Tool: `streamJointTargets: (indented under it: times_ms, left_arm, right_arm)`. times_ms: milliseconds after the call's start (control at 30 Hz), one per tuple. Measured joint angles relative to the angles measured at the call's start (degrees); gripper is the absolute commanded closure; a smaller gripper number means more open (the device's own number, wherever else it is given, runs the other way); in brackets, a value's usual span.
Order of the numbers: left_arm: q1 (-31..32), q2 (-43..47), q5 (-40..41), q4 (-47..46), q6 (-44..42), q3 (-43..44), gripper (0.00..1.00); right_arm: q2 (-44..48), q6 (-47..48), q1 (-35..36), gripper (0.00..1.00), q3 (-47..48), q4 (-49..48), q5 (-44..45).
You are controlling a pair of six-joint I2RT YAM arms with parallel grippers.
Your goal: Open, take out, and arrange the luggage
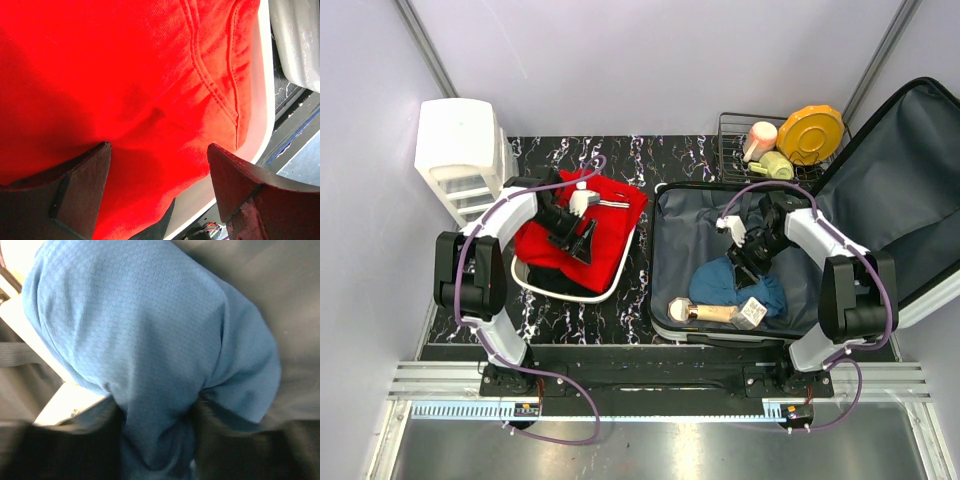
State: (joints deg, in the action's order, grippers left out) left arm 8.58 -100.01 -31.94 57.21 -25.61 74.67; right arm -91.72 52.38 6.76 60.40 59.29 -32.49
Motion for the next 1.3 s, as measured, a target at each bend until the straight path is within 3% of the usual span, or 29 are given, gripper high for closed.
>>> streamJointTargets:
  times_ms: [67, 267, 433, 867, 1000, 1300]
  left_arm:
    - [0.00, 0.28, -0.02, -0.07, 0.00, 0.00, 0.18]
    - [-0.07, 2.97, -0.81, -1.75, -0.76, 0.39, 0.17]
    - [-0.20, 6.34, -1.38, -4.00, -1.84, 2.64, 0.13]
    - [-5.35, 12.04, -6.62, -5.66, 0.24, 6.10, 0.07]
    - [-8.17, 12.07, -7.67, -6.08, 1.95, 6.40, 0.07]
    - [-17.18, 12.68, -9.22, -7.58, 7.08, 6.62, 0.06]
  right_arm:
    - [0.48, -0.74, -0.02, 1.00, -0.20, -1.57, 1.03]
    - [6.29, -3.69, 0.00, 1.00, 0.15, -2.36, 2.03]
    - [11.87, -7.04, 0.00, 1.00, 6.27, -2.23, 1.73]
    - [11.85, -13.94, 0.55, 1.00, 24.20, -3.69, -3.45]
    - [9.75, -16.70, 3.85, 1.00, 28.92, -4.52, -4.31]
    - [0.17, -24.85, 19.15, 1.00, 38.86, -13.42, -4.70]
